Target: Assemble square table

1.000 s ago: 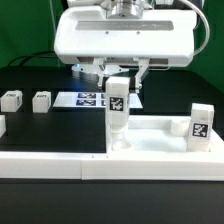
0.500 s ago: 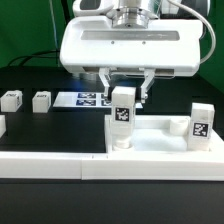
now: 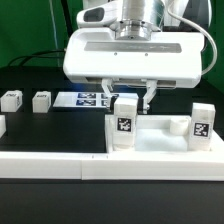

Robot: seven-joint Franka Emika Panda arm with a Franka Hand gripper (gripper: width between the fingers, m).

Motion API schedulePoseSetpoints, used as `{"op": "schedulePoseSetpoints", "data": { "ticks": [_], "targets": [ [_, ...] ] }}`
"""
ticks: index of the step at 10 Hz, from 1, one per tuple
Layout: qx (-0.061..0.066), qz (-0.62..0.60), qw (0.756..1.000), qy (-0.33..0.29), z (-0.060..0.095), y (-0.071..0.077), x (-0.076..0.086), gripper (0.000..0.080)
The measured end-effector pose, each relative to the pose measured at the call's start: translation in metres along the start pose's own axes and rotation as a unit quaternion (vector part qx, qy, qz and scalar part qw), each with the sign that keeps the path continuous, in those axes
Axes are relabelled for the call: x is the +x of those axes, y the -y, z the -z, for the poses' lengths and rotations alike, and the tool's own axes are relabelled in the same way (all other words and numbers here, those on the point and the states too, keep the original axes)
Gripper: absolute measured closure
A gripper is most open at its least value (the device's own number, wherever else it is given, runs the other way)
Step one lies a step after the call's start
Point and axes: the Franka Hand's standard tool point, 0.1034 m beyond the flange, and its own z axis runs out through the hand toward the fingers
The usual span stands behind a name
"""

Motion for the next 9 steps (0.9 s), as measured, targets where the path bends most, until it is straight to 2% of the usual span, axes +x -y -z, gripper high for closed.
{"op": "schedulePoseSetpoints", "data": {
  "ticks": [5,6,7,8,9],
  "targets": [
    [-0.001,-0.007,1.0,0.016,-0.001,-0.0006,-0.0017,0.0508],
    [-0.001,-0.007,1.0,0.017,-0.0011,-0.0006,-0.0021,0.0329],
    [-0.001,-0.006,1.0,0.017,-0.0013,-0.0007,-0.0022,0.0329],
    [-0.001,-0.006,1.0,0.017,-0.0013,-0.0008,-0.0024,0.0184],
    [-0.001,-0.006,1.0,0.018,-0.0014,-0.0008,-0.0024,0.0184]
  ]
}}
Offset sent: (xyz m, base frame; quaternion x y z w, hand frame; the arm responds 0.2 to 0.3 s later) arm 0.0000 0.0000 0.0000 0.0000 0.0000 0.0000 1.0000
